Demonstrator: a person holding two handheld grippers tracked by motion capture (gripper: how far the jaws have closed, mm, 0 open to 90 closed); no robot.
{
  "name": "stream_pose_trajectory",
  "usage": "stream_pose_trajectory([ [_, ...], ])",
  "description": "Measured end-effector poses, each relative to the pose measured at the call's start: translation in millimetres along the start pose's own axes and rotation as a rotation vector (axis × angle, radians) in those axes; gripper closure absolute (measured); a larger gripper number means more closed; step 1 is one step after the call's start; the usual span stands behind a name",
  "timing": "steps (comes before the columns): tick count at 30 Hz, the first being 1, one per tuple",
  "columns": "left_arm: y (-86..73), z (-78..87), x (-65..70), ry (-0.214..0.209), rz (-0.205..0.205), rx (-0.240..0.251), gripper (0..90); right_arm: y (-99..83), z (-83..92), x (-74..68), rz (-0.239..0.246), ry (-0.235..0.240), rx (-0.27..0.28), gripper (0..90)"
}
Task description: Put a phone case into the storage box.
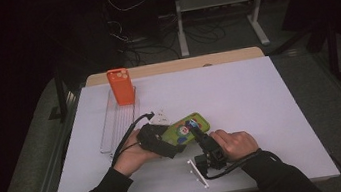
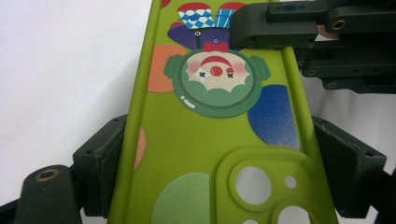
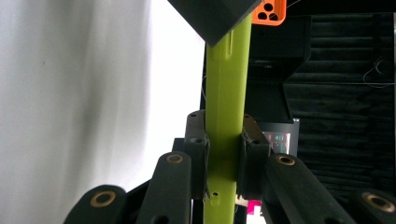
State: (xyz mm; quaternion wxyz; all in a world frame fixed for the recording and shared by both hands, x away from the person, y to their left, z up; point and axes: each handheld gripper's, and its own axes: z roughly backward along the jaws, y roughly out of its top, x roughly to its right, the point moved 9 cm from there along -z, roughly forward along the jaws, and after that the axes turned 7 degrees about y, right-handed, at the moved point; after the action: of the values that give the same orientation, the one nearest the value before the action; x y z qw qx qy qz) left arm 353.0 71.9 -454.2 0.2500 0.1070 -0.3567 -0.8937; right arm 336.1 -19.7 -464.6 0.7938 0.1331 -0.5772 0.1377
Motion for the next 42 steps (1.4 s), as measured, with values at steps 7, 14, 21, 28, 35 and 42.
stream_pose_trajectory([
  [7,-2.8,-0.5,-1.1,-0.008,-0.019,-0.006,3.4,-1.3,0.1,1.3,-0.008,0.018,-0.006,76.0],
  [14,0.6,1.1,0.9,-0.021,-0.021,0.047,0.0,-5.1,-0.7,2.7,-0.037,0.020,-0.013,75.9],
  [21,-0.3,4.7,-5.6,-0.002,-0.012,0.063,0.0,-15.4,-2.3,7.8,-0.105,0.013,-0.021,75.9],
  [28,-0.8,7.0,-10.8,0.021,-0.013,0.075,0.0,-31.9,-2.0,8.8,-0.215,0.067,-0.041,75.8],
  [35,-0.8,7.2,-15.4,0.045,-0.017,0.084,0.0,-40.0,-2.9,11.4,-0.310,0.109,-0.029,75.8],
  [42,-0.7,6.8,-16.7,0.060,0.008,0.087,0.0,-50.2,-4.3,13.5,-0.475,0.157,-0.019,75.8],
])
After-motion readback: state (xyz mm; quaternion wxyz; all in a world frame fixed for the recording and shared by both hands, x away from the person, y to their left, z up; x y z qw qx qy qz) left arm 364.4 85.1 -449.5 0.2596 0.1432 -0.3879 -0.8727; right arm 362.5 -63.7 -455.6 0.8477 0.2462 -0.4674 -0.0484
